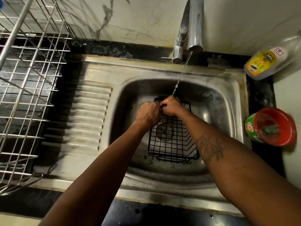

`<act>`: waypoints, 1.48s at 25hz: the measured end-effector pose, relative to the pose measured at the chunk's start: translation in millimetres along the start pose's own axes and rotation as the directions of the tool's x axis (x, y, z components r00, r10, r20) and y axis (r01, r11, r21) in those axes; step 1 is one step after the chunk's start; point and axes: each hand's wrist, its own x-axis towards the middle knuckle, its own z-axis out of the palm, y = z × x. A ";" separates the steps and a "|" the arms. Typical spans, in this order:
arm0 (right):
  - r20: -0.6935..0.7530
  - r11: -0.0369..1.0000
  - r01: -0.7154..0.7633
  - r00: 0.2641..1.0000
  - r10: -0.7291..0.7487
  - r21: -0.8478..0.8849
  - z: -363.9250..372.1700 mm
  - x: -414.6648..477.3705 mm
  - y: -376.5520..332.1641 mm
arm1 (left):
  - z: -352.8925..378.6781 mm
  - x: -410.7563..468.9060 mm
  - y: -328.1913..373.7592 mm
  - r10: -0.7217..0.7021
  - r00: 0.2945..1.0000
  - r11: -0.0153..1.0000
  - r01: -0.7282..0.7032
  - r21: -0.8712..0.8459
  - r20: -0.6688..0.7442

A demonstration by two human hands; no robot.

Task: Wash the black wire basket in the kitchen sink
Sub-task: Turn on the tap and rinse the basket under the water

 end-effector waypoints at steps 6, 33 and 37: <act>-0.106 0.965 -0.212 0.975 0.198 -0.154 -3.0 2.1 10.8 | -7.2 7.6 -3.2 -0.015 1.000 1.000 0.015 0.009 0.015; -0.014 0.978 -0.208 0.978 0.208 0.010 5.0 5.5 9.1 | -3.8 -3.4 -5.5 -0.022 1.000 0.999 0.021 0.037 0.021; -0.058 0.999 -0.029 0.998 0.031 0.037 3.7 3.8 -22.6 | -1.6 -4.1 -2.5 0.002 1.000 1.000 -0.002 0.028 0.016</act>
